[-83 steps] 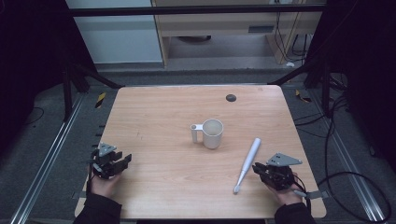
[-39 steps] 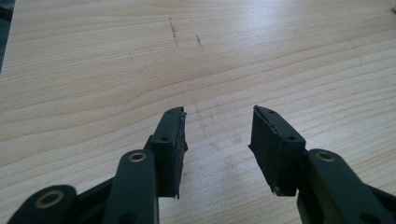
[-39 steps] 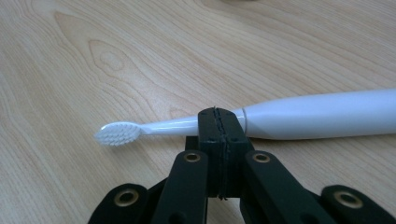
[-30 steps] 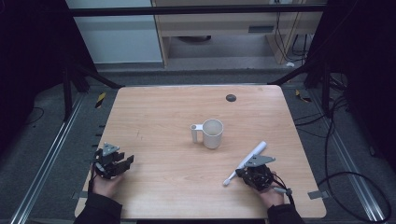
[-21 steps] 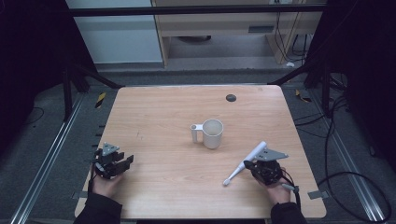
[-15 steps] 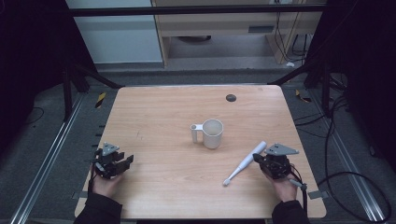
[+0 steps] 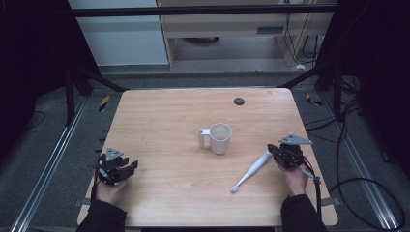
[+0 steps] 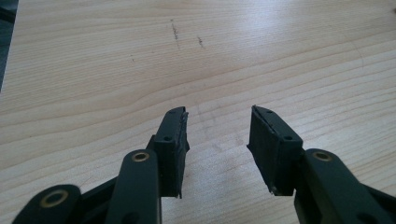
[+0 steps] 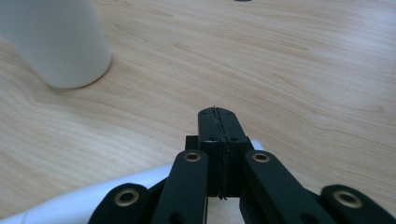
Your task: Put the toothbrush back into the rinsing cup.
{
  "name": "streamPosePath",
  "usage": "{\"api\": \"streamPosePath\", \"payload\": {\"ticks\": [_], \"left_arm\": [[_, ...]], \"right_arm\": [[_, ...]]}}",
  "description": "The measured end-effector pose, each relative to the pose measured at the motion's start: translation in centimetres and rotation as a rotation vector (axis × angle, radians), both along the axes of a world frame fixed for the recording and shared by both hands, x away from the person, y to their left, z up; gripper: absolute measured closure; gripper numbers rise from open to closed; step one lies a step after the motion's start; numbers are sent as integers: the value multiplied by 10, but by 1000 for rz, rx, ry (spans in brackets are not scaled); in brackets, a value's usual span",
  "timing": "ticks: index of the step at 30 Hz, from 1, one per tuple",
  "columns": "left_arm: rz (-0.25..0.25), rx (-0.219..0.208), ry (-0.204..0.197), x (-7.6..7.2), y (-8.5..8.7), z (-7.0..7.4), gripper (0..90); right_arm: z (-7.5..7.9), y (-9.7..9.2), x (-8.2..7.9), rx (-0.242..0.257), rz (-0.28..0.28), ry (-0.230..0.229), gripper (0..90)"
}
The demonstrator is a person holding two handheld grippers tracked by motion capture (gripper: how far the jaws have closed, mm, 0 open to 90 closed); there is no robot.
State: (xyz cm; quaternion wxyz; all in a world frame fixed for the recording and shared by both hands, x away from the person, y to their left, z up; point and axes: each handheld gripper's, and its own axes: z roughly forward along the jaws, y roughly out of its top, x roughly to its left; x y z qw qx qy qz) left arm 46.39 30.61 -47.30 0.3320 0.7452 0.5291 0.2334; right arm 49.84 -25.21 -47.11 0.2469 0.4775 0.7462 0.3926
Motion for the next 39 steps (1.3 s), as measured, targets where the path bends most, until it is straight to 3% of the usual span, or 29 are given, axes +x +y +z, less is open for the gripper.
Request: {"api": "streamPosePath", "payload": {"ticks": [5, 14, 25, 39], "left_arm": [[-3, 3, 3, 0, 0, 0, 556], [-5, 4, 5, 1, 0, -1, 556], [-6, 3, 4, 0, 0, 0, 557], [-5, 3, 4, 0, 1, 0, 557]], "right_arm": [[-5, -6, 12, 22, -16, 8, 900], [-14, -10, 21, 7, -14, 33, 900], [-18, -9, 21, -41, -22, 70, 900], [-15, -12, 10, -101, -21, 76, 900]]}}
